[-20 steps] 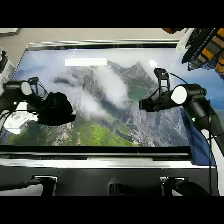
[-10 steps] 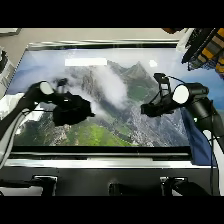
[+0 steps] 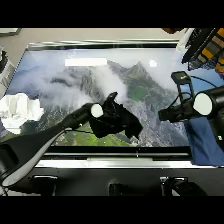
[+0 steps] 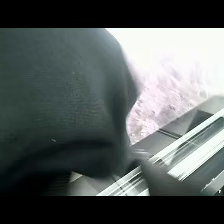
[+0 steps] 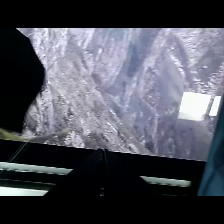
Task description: Fold the clothes and pants, and hang the long-sleeved shirts on hangers.
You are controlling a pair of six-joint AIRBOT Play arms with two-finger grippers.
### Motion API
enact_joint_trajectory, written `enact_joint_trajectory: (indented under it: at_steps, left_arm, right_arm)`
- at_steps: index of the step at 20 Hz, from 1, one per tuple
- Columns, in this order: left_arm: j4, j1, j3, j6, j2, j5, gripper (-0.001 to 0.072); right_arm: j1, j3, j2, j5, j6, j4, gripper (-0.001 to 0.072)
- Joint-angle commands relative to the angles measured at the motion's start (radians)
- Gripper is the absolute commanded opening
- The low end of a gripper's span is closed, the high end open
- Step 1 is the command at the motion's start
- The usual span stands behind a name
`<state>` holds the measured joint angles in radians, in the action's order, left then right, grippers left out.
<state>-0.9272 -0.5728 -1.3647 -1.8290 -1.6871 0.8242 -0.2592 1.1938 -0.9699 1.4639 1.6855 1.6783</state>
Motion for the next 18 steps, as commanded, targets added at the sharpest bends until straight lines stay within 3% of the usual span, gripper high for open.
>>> enact_joint_trajectory:
  at_steps: [1, 3, 6, 7, 9, 10, 14, 18]
  left_arm:
    - [0.012, -0.009, -0.003, -0.041, -0.036, -0.001, 0.0565]
    - [0.01, 0.108, -0.003, 0.028, 0.028, 0.098, 0.0565]
    - [0.01, 0.316, -0.003, 0.151, 0.169, 0.261, 0.0565]
    - [0.007, 0.385, -0.003, 0.18, 0.213, 0.314, 0.0565]
    - [0.006, 0.494, -0.002, 0.211, 0.269, 0.378, 0.0565]
    - [0.003, 0.539, -0.002, 0.211, 0.283, 0.394, 0.0565]
    - [0.003, 0.633, -0.002, 0.211, 0.285, 0.406, 0.0564]
    - [0.003, 0.654, -0.002, 0.21, 0.285, 0.406, 0.0564]
  right_arm:
    - [-0.001, -0.037, 0.024, -0.053, 0.112, 0.051, 0.0068]
    - [0.02, -0.04, -0.002, -0.116, 0.212, 0.0, 0.0082]
    - [0.254, -0.032, -0.041, -0.218, 0.215, -0.336, 0.0089]
    - [0.368, -0.032, -0.06, -0.236, 0.139, -0.5, 0.0163]
    - [0.524, -0.053, -0.126, -0.174, -0.032, -0.72, 0.0442]
    - [0.56, -0.095, -0.172, -0.117, -0.11, -0.755, 0.0472]
    - [0.525, -0.356, -0.258, -0.166, -0.297, -0.846, 0.0473]
    - [0.45, -0.532, -0.293, -0.3, -0.352, -0.933, 0.0469]
